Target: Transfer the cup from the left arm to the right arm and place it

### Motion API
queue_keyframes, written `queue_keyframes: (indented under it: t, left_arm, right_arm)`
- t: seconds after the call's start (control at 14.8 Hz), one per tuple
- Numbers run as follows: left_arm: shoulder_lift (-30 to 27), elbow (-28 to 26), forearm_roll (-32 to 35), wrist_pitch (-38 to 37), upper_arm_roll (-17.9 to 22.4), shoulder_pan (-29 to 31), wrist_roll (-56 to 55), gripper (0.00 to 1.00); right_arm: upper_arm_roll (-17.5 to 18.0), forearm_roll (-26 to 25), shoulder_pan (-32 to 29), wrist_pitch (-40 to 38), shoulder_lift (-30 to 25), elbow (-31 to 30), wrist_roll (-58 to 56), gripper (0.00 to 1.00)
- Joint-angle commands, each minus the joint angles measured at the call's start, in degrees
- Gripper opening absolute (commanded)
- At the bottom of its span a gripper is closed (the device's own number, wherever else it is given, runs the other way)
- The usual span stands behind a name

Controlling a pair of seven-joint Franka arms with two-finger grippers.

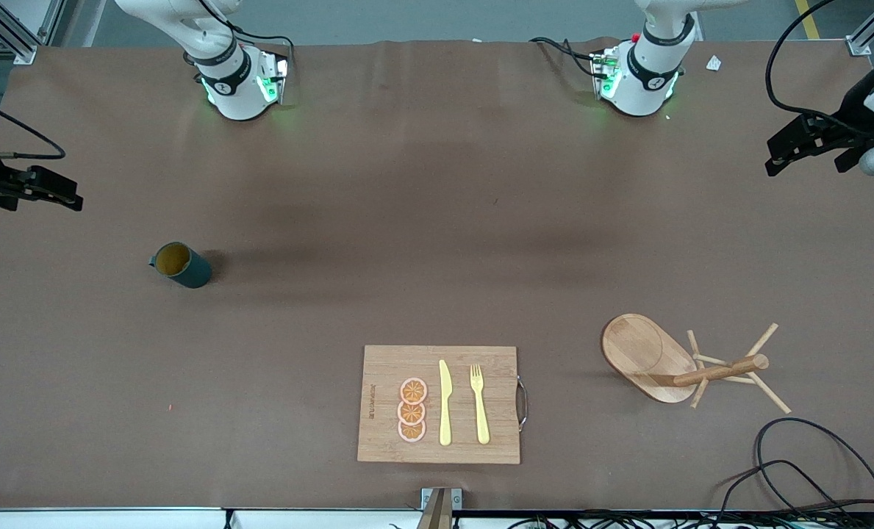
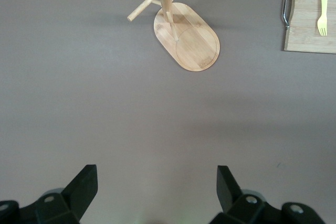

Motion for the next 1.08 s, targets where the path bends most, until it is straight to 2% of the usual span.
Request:
queue_keyframes:
  t: [0.0, 0.61, 0.81, 1.02]
  left_arm:
    - [-1.0, -0.8, -0.1, 0.1, -0.2, 0.1, 0.5, 1.00]
    - [-1.0, -0.7, 1.2, -0.1, -0.9, 0.1, 0.4, 1.00]
    - [-1.0, -0.4, 1.2, -0.5, -1.0, 0.1, 1.1, 1.00]
    - [-1.0, -0.4, 0.7, -1.3, -1.1, 0.2, 3.9, 1.00]
  right_arm:
    - [0.1, 0.0, -0.2, -3.3, 0.5, 3.8, 0.6, 1.00]
    - [0.1, 0.6, 0.4, -4.6, 1.5, 3.9, 0.7, 1.00]
    - [0.1, 3.1, 0.0, -4.8, 1.2, 4.1, 1.3, 1.00]
    - [0.1, 3.3, 0.4, -5.0, 0.0, 3.6, 2.3, 1.00]
